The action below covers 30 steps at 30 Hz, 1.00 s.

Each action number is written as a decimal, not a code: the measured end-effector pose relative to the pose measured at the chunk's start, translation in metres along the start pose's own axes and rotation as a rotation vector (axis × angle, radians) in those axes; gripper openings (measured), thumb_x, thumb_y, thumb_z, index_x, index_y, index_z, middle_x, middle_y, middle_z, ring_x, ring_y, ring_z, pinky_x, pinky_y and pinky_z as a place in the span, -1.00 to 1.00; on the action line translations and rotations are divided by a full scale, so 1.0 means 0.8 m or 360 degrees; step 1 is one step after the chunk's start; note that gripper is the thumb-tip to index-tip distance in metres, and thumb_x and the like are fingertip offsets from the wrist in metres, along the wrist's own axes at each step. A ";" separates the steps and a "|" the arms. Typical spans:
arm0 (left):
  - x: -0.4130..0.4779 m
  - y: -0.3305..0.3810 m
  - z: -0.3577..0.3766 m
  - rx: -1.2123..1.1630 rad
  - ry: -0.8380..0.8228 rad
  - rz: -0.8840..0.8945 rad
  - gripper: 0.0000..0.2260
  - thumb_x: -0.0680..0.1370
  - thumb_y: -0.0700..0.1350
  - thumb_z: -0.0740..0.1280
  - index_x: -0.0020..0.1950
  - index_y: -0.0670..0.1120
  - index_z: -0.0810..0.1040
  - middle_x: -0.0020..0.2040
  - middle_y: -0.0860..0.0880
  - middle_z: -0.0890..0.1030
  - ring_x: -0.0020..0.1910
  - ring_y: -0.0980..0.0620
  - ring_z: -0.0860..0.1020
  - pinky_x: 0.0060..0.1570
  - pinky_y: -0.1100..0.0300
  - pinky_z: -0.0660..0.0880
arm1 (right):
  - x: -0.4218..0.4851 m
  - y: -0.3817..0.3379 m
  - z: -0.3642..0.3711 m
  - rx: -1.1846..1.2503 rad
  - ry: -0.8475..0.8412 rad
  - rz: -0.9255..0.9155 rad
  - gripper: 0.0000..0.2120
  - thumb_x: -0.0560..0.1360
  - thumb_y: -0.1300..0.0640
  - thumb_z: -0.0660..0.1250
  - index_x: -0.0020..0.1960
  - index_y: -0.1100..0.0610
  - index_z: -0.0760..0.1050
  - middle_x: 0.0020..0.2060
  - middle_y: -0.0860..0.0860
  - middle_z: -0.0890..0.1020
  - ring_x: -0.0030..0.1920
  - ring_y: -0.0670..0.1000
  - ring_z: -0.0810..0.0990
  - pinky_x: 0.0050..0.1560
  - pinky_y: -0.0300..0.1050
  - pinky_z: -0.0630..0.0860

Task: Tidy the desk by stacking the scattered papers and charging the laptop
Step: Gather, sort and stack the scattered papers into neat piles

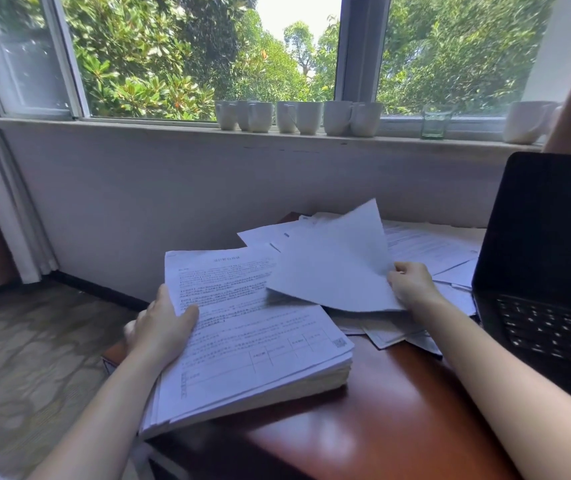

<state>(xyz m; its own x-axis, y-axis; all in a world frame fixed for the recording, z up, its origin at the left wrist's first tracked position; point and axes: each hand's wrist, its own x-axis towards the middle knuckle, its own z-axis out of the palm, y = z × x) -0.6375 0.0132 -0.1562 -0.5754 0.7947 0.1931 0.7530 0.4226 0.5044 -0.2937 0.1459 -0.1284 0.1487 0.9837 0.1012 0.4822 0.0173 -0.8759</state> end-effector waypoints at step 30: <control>0.003 0.003 -0.020 -0.0385 -0.0373 -0.0121 -0.50 0.24 0.12 0.11 0.14 -0.02 0.28 0.07 0.00 0.51 0.18 -0.12 0.47 0.23 0.05 0.33 | -0.099 -0.074 0.050 -0.1097 -0.0691 -0.0699 -0.73 0.58 0.03 0.09 0.17 -0.01 0.50 0.09 -0.01 0.57 0.17 0.13 0.47 0.07 -0.05 0.42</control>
<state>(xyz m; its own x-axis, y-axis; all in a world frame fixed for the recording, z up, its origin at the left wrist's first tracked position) -0.6419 0.0089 -0.1408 -0.5167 0.8553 -0.0374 0.5970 0.3913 0.7004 -0.3685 0.0742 -0.1033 -0.4385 0.8974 0.0500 0.8466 0.4310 -0.3122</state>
